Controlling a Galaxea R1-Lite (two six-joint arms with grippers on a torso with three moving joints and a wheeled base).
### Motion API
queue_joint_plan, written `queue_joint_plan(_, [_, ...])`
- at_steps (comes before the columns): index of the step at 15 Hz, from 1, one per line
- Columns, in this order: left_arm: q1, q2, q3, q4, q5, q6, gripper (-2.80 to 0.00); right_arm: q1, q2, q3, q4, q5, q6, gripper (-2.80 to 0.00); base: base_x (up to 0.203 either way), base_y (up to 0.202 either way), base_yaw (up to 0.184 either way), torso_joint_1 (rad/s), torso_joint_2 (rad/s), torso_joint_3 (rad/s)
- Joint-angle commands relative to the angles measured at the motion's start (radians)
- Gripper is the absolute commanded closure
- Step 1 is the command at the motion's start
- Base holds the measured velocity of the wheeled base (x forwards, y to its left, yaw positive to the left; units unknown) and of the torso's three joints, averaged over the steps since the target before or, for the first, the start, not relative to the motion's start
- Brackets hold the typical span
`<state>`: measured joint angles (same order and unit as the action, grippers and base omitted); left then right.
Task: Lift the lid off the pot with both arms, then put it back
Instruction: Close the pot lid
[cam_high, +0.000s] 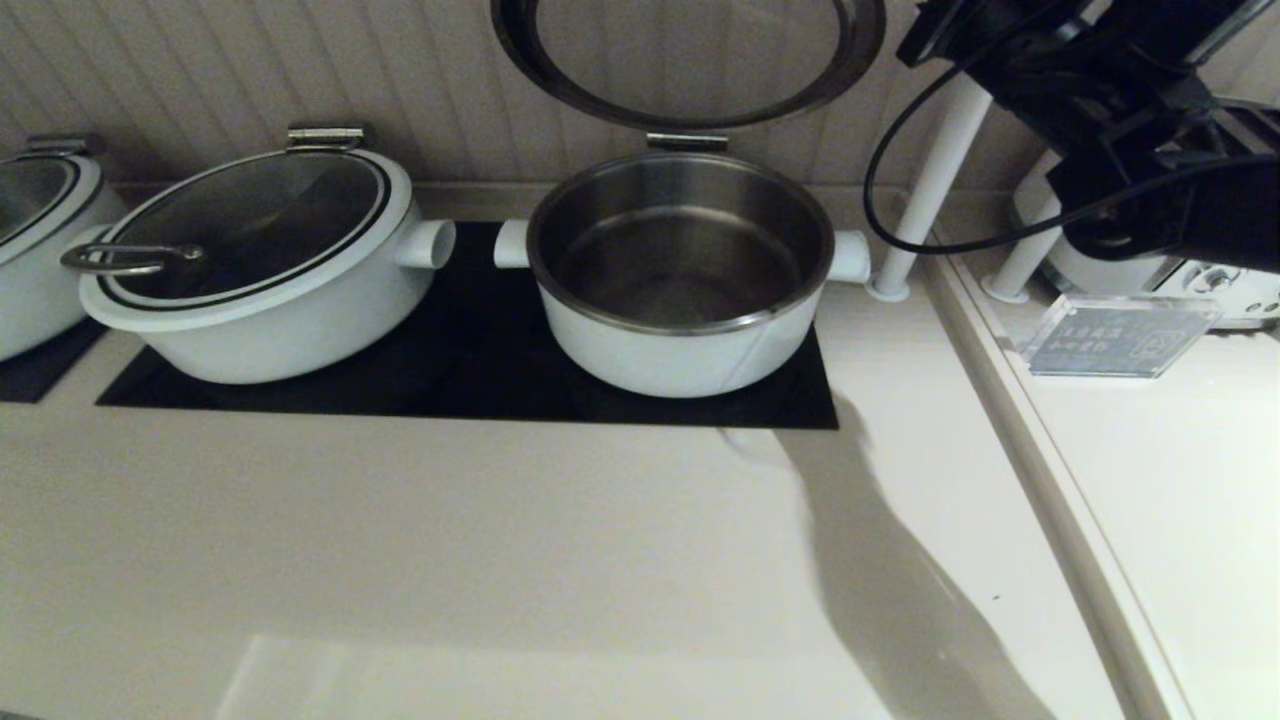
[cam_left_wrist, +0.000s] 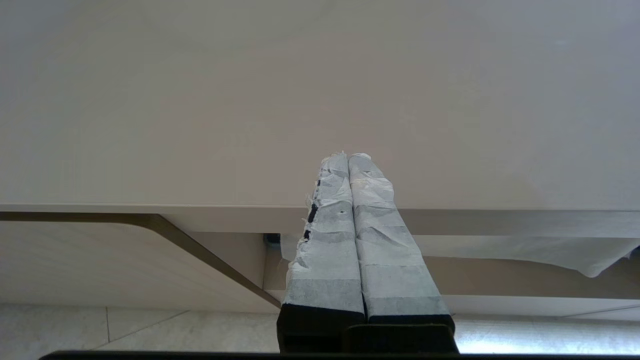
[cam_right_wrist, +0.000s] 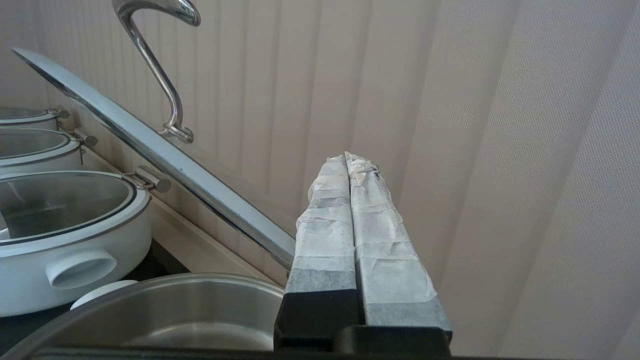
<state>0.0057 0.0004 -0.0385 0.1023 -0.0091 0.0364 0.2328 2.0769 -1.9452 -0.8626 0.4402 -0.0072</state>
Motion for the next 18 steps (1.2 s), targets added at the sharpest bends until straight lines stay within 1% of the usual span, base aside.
queue_joint_plan(1, [0.000, 0.000, 0.000, 0.000, 0.000, 0.000, 0.00, 0.000, 0.009, 0.002, -0.007, 0.003, 0.000, 0.00, 0.000, 0.000, 0.000, 0.000, 0.00, 0.000])
queue_joint_plan(11, [0.000, 0.000, 0.000, 0.000, 0.000, -0.001, 0.00, 0.000, 0.019, 0.017, -0.021, 0.014, -0.002, 0.00, 0.000, 0.000, 0.000, 0.000, 0.00, 0.000])
queue_joint_plan(18, [0.000, 0.000, 0.000, 0.000, 0.000, 0.000, 0.00, 0.000, 0.012, 0.056, -0.035, 0.042, -0.002, 0.00, 0.000, 0.000, 0.000, 0.000, 0.00, 0.000])
